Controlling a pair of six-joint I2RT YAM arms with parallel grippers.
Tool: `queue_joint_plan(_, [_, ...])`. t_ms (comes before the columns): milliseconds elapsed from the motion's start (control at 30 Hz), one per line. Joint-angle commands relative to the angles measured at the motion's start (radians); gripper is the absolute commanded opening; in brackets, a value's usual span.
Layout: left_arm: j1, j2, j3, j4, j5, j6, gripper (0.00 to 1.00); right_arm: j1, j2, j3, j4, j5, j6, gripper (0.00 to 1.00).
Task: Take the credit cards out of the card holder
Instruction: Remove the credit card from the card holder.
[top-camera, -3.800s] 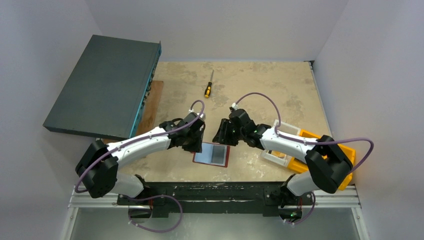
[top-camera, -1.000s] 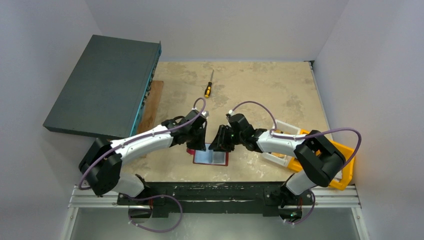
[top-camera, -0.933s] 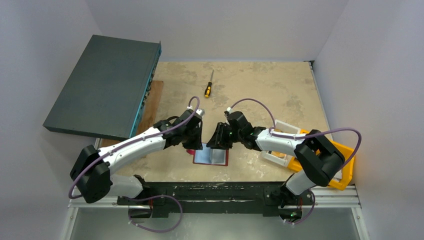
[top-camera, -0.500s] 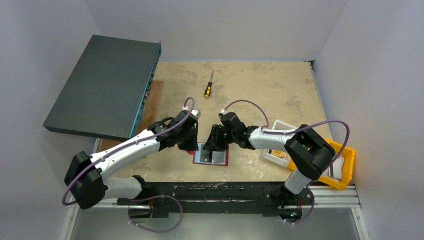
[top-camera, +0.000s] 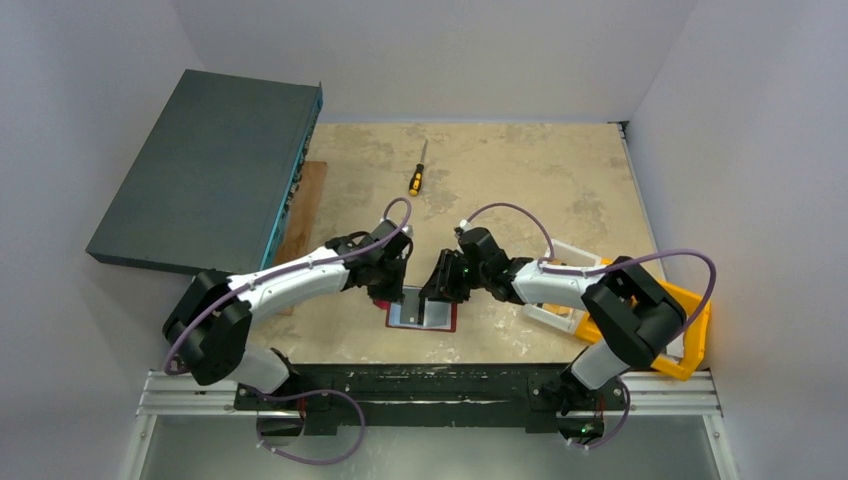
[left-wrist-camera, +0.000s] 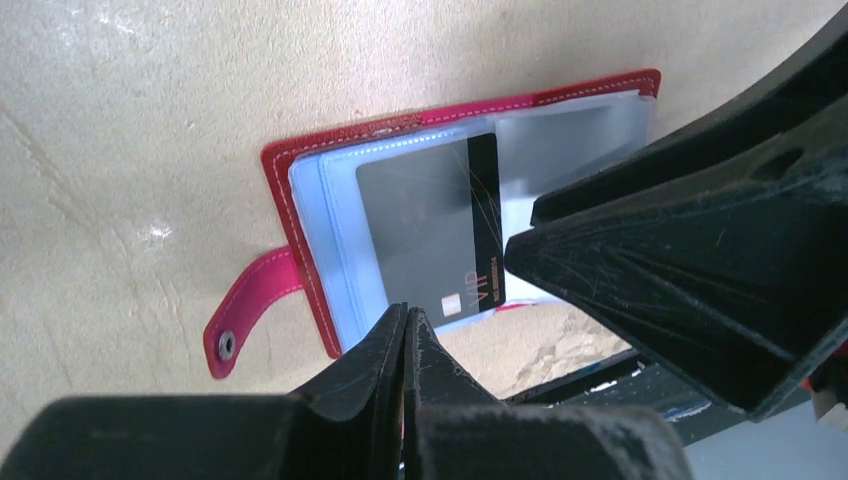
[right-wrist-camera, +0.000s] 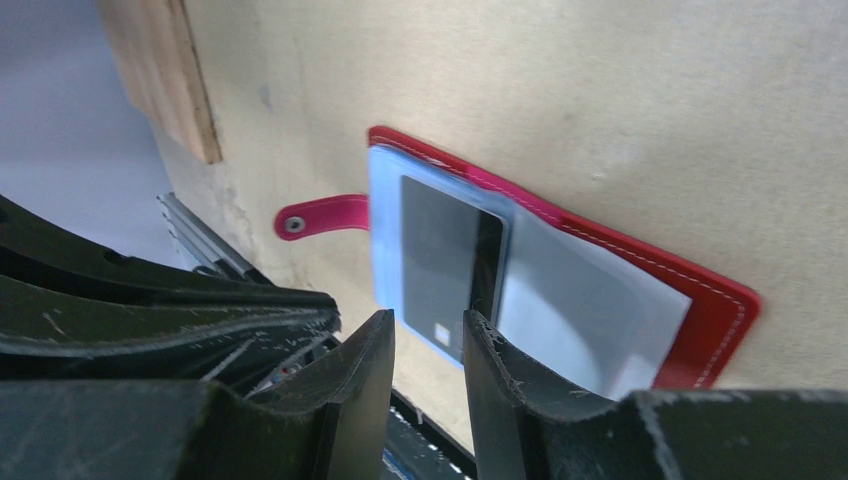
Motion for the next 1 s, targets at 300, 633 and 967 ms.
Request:
queue_joint_plan(300, [0.009,0.134,0.019,0.098,-0.028,0.028,0.00,-0.018,0.091,-0.032,0.143,-0.068,0.009,0.31])
queue_joint_plan(633, [0.009,0.194,0.002,0.119,-0.017,0.009,0.00,-0.019,0.124,-0.033,0.175,-0.090,0.013,0.30])
queue_joint_plan(967, [0.011,0.207,-0.019,0.095,-0.036,-0.019,0.00,-0.048,0.066,-0.116,0.275,-0.114,0.041,0.29])
